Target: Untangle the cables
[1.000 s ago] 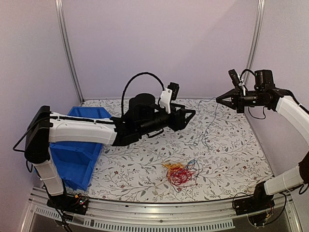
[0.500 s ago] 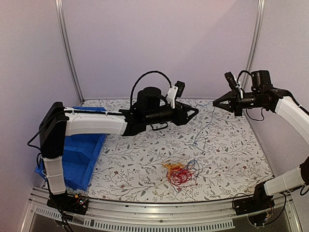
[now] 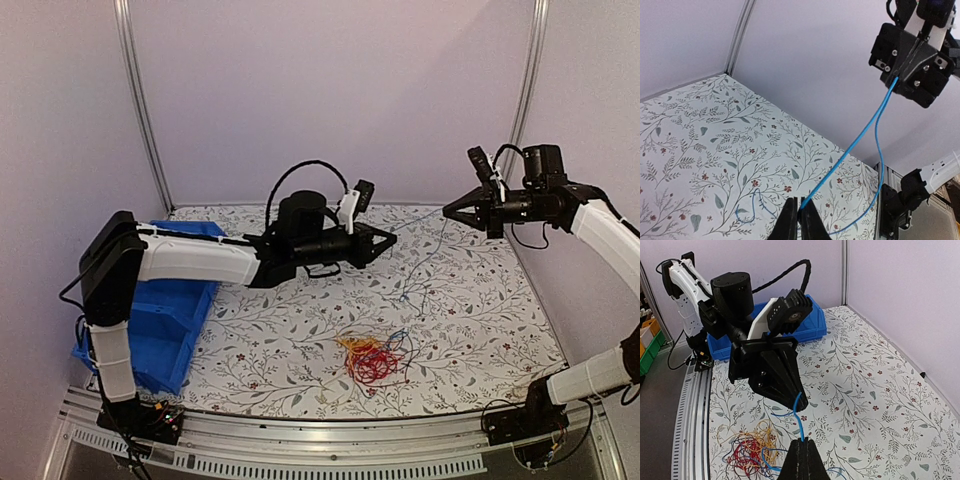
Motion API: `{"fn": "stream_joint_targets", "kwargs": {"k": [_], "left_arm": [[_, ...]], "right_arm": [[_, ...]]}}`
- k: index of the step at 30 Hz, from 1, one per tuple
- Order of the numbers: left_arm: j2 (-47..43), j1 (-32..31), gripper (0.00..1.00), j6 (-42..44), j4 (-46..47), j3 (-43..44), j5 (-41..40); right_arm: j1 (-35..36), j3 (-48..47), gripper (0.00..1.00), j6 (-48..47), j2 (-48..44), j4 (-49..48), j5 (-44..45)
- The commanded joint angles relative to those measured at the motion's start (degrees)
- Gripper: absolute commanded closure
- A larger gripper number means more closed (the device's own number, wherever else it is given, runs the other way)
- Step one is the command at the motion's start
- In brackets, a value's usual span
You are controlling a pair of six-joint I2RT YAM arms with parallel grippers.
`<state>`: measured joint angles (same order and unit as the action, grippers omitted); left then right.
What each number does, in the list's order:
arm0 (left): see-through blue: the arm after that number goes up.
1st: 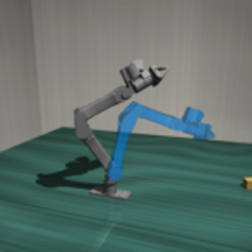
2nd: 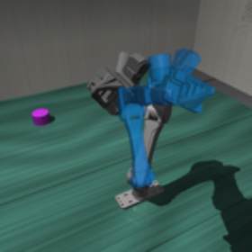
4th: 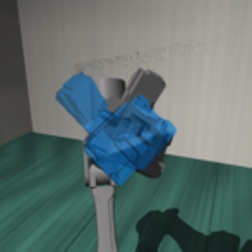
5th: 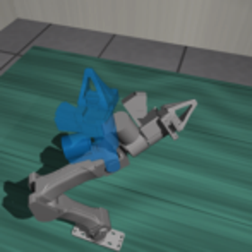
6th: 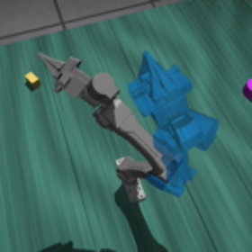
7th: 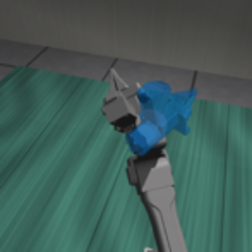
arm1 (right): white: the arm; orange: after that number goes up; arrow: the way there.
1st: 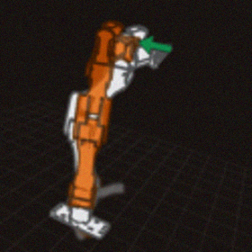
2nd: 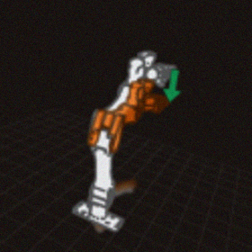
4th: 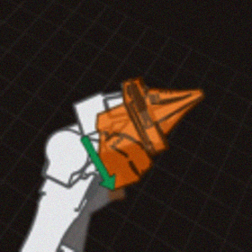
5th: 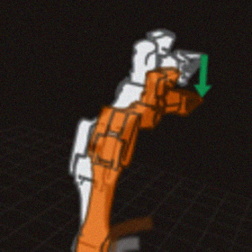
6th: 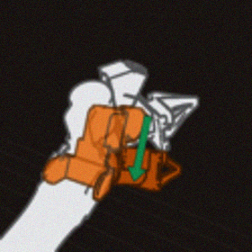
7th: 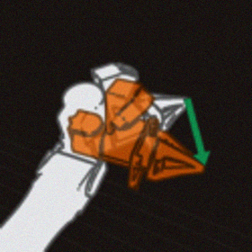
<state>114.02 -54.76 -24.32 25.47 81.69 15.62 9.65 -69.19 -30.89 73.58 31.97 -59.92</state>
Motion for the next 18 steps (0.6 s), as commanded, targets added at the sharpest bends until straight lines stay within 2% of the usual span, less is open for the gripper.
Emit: {"fn": "stream_joint_targets", "kwargs": {"k": [1, 3, 6, 7, 9, 11, 12, 14, 16, 18], "left_arm": [[-10.1, 7.7, 1.00, -7.3, 7.0, -12.8, -7.7], [-14.5, 12.8, 1.00, -10.4, 10.1, -18.2, -7.3], [-19.1, 15.7, 1.00, -8.9, 7.8, -19.7, -7.7], [-19.8, 16.0, 1.00, -7.5, 6.5, -18.9, -7.6], [-20.5, 16.2, 1.00, -5.1, 4.2, -16.5, -6.6], [-20.7, 16.4, 1.00, -3.1, 2.2, -14.0, -5.6], [-20.7, 16.4, 1.00, -2.4, 1.2, -12.9, -5.4], [-20.2, 16.5, 1.00, -1.1, 0.1, -10.5, -3.5], [-19.0, 16.3, 0.98, -0.5, -0.2, -8.7, 1.3], [-17.1, 15.5, 0.76, 0.2, -0.7, -7.3, 3.0]], "right_arm": [[-5.3, -0.6, 1.00, 4.8, -1.5, -3.3, -3.2], [-6.4, -0.6, 1.00, 5.3, -0.2, -2.4, -3.7], [-6.1, 0.2, 1.00, 3.3, 2.2, -1.8, -5.2], [-6.0, 0.8, 0.95, 3.4, 2.8, -2.4, -6.0], [-5.3, 1.8, 0.79, 4.0, 3.6, -3.8, -6.4], [-5.3, 1.8, 0.75, 4.1, 3.7, -4.6, -6.2], [-5.3, 1.5, 0.78, 4.2, 3.8, -4.5, -6.4], [-5.3, 0.9, 0.97, 3.5, 4.3, -3.5, -6.9], [-5.3, 1.1, 1.00, 3.3, 4.5, -3.4, -6.8], [-5.1, 1.7, 1.00, 3.1, 4.6, -3.6, -6.2]]}}
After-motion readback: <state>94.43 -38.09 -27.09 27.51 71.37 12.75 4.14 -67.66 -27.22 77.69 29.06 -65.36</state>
